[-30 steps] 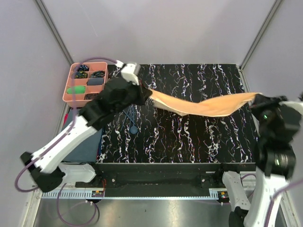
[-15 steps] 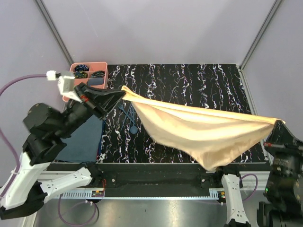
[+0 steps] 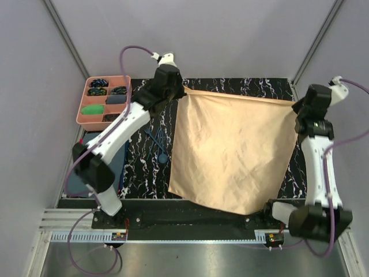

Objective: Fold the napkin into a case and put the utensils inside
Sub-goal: Fold and flatten the napkin at the center of the board.

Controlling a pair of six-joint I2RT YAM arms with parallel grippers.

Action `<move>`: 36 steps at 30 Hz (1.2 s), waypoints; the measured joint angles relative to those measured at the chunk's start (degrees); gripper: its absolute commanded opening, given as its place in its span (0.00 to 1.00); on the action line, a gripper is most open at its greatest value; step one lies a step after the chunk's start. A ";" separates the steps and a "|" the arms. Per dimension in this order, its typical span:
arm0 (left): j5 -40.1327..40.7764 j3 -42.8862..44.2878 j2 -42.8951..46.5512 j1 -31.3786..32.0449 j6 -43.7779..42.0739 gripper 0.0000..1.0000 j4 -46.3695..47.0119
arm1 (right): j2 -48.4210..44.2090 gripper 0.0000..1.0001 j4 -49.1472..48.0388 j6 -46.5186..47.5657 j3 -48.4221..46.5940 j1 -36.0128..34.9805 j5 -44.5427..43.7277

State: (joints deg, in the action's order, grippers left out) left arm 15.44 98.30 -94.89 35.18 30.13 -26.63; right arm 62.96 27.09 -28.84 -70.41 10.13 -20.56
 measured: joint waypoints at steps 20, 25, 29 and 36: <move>-9.75 12.44 -31.50 -9.97 0.39 0.00 16.37 | 43.01 0.00 -17.40 4.98 -12.41 -0.28 6.62; -10.10 8.61 -30.03 -10.01 0.37 0.00 15.04 | 37.86 0.00 -14.69 2.99 -6.71 -0.26 8.28; -9.77 6.10 -29.11 -10.25 -0.37 0.00 10.14 | 32.20 0.00 -13.18 0.26 0.39 -0.22 11.80; -9.70 6.12 -29.03 -11.58 -2.19 0.00 2.86 | 28.59 0.00 -10.95 -3.39 9.64 -0.22 17.25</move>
State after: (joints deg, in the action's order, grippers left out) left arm 5.74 104.42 -123.92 23.59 27.94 -23.77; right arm 91.55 16.14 -32.23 -60.77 9.91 -3.31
